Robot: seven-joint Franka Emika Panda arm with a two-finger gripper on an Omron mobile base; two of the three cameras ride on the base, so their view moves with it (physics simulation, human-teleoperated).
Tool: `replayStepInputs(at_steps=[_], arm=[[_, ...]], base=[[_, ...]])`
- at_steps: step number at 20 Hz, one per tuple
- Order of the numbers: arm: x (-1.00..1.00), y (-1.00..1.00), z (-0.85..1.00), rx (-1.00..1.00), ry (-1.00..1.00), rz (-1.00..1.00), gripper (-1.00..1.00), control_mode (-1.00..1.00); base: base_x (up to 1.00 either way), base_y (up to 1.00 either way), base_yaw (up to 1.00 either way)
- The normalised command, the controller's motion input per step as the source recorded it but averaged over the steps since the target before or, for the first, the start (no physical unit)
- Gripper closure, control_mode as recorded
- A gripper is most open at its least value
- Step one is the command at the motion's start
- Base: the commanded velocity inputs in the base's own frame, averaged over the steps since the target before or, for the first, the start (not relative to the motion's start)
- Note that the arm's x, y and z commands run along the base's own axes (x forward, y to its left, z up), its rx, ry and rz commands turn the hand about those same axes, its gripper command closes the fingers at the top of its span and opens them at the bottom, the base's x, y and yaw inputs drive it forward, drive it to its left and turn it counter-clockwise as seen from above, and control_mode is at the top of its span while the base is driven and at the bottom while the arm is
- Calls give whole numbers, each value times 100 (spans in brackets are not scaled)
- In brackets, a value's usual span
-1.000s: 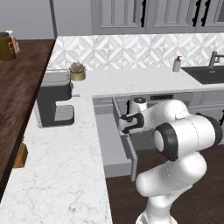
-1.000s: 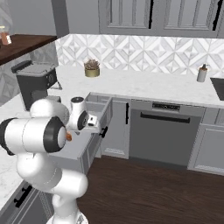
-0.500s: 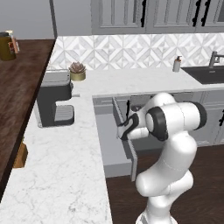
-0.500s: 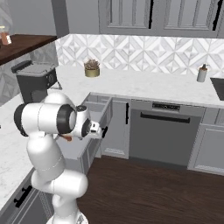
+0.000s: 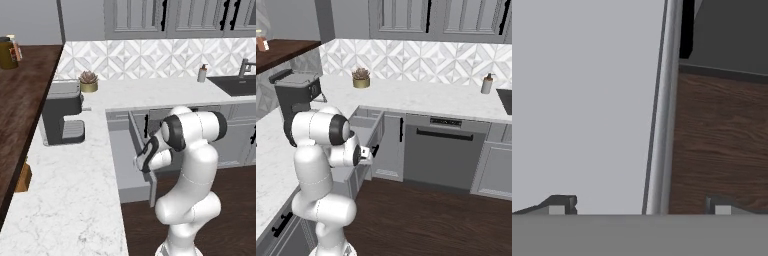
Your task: Pick up the knife from the drawer and place it on the cutting board. Then place the meat from the plate to the cutting board.
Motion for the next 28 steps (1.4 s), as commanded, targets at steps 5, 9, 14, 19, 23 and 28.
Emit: replayStepInputs(at_steps=[5, 9, 14, 19, 23, 28], arm=[[-5, -32, -7, 0, 0, -1, -100, -100], [-15, -100, -2, 0, 0, -3, -100, -100], [-13, -100, 1, 0, 6, -10, -100, -100], [-20, -100, 14, 0, 12, -17, -100, -100], [-19, -100, 21, -1, 12, -14, -100, -100], [-21, -100, 31, -4, 16, -15, -100, -100]], base=[[0, 0, 0], [0, 0, 0], [0, 0, 0], [0, 0, 0], [0, 0, 0], [0, 0, 0]])
